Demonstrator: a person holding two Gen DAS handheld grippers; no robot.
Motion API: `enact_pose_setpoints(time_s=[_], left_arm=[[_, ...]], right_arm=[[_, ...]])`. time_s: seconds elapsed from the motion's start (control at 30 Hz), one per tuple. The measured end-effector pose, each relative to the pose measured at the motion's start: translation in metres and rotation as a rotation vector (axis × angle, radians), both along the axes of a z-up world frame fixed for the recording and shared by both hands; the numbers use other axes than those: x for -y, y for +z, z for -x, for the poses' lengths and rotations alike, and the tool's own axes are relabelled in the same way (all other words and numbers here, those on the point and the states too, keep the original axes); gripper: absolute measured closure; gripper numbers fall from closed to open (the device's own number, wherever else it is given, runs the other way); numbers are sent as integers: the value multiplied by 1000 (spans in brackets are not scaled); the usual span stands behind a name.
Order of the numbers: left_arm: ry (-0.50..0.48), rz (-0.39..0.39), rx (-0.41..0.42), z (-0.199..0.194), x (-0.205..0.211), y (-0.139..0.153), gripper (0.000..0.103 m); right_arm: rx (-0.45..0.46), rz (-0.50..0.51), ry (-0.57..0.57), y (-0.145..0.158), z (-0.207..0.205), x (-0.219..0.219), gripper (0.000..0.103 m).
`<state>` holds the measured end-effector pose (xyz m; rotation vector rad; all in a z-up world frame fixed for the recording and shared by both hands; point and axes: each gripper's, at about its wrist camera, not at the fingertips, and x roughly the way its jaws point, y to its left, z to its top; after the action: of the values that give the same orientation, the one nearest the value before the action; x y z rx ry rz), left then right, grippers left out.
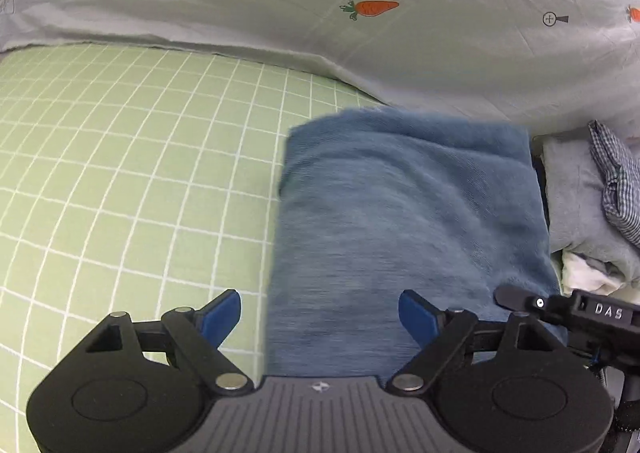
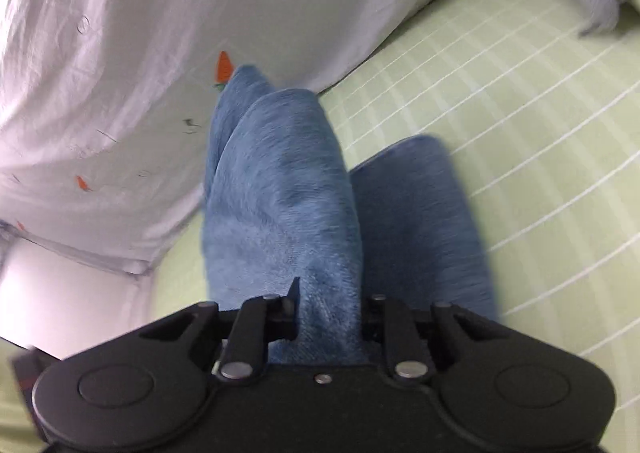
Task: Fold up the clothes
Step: 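Grasp the folded jeans bundle with the right gripper while the left gripper grasps it too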
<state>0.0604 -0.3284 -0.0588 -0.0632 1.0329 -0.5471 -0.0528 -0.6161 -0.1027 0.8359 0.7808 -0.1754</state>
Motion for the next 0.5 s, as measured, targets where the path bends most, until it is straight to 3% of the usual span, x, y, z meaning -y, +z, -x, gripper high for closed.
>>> enact_pose_setpoints(time_s=[0.07,0.17,0.4,0.5], left_arm=[[-20,-14,-18,-5,4,-7,14],[-20,20,-78,-13,6,-18,12],[-63,88,-143,-19,19,-33,8],[-72,121,-171,-22,23,-38,8]], right_arm=[[-77,63,-28,-10,5,6,64],[-110,114,-29,-18,8,7,21],[-140,120,-13,-34,-7,9,5],[-149,140,-1,-35,-14,7,4]])
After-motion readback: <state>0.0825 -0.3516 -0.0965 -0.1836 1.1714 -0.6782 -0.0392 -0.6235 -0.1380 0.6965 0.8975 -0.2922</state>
